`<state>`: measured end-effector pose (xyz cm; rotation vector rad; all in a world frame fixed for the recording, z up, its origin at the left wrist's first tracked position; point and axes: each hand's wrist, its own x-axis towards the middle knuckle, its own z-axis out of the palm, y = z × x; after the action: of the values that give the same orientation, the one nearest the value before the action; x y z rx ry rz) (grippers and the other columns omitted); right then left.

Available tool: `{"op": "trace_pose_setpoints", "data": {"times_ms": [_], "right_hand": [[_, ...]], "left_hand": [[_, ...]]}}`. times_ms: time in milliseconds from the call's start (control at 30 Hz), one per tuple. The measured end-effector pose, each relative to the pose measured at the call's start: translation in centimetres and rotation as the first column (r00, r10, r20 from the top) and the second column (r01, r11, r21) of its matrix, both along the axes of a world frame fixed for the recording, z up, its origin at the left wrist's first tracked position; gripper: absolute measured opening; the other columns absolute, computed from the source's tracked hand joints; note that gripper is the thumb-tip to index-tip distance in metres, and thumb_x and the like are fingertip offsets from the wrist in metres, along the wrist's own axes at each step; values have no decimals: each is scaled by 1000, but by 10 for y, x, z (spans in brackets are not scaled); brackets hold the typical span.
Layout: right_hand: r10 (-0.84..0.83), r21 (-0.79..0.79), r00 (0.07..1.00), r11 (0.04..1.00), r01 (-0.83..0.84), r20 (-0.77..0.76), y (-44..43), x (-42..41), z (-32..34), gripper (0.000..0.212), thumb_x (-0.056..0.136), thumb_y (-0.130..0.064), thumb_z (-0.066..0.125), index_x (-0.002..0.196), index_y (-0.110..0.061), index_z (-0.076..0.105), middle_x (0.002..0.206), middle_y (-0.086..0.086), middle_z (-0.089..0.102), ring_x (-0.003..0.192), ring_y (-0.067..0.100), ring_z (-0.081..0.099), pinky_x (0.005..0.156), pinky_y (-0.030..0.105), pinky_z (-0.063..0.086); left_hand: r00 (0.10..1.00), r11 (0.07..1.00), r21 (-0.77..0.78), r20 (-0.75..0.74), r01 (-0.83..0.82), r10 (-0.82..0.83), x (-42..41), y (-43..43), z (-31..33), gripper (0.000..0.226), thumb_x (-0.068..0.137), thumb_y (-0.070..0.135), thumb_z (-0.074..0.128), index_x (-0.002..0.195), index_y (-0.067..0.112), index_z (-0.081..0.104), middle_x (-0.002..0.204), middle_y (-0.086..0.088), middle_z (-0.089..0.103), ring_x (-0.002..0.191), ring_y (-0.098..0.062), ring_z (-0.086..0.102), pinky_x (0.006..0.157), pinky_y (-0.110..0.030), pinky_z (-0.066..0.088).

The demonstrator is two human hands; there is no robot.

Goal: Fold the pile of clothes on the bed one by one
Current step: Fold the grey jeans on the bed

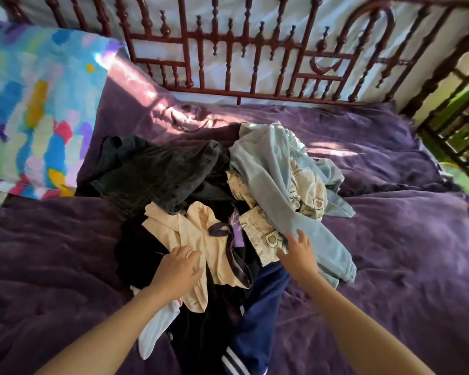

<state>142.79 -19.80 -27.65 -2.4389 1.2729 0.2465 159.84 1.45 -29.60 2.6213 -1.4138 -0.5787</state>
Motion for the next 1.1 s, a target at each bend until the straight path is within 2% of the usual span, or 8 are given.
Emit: {"op": "trace_pose_setpoints", "data": {"times_ms": [300,433,533,633,833,933,1000,1100], "right_hand": [[-26,37,999,999,25,22,-109,75,-43,64,86,-32,60,139,-11,31,139,12,33,127,33,33,101,44,34],[-92,12,996,996,92,0,-119,81,-62,51,88,-12,51,136,-11,35,129,13,46,119,32,46,97,43,36],[-121,-9,991,993,121,54,-112,73,-72,34,86,-3,42,119,-8,49,117,12,56,108,31,52,92,40,34],[-154,0,981,988,155,120,-97,65,-63,19,82,-1,40,94,-11,50,103,14,62,95,34,54,84,37,34],[-62,18,994,998,61,93,-17,38,-24,12,79,-5,47,84,-14,42,97,7,60,100,31,55,87,35,33],[39,10,998,999,-40,48,43,17,-16,15,84,-9,45,78,-19,36,94,2,53,105,27,52,81,34,30],[91,17,996,996,-92,20,86,0,-15,14,85,-10,44,79,-19,36,100,5,56,107,27,50,74,32,22],[85,45,996,995,-86,26,140,-25,-23,15,81,-8,45,94,-13,52,110,10,61,105,29,53,74,30,20]], "left_hand": [[908,924,-63,-221,-378,357,17,-43,-10,44,96,29,47,137,14,43,139,-3,43,131,-22,35,105,-33,33],[877,896,-25,-218,-443,427,29,-34,-14,46,96,28,47,138,11,42,141,-5,41,132,-23,31,105,-35,32],[830,860,-10,-270,-510,489,25,-30,-16,46,96,27,47,138,10,42,141,-7,41,132,-24,32,106,-36,32],[838,882,22,-301,-470,455,10,-29,-19,46,96,27,46,139,9,40,142,-7,40,133,-22,33,106,-33,31],[839,921,-48,-434,-387,330,-2,-40,-5,45,97,28,44,138,11,41,141,-6,40,133,-19,33,107,-31,30],[868,947,-108,-442,-303,228,0,-40,4,44,96,29,45,137,11,43,139,-8,44,130,-21,39,106,-34,34],[887,965,-144,-442,-219,135,1,-34,8,45,96,30,45,137,12,43,138,-7,45,129,-20,40,105,-32,35],[901,986,-146,-433,-82,11,2,-16,7,46,97,32,46,138,12,42,139,-6,45,129,-20,40,104,-31,35]]}}
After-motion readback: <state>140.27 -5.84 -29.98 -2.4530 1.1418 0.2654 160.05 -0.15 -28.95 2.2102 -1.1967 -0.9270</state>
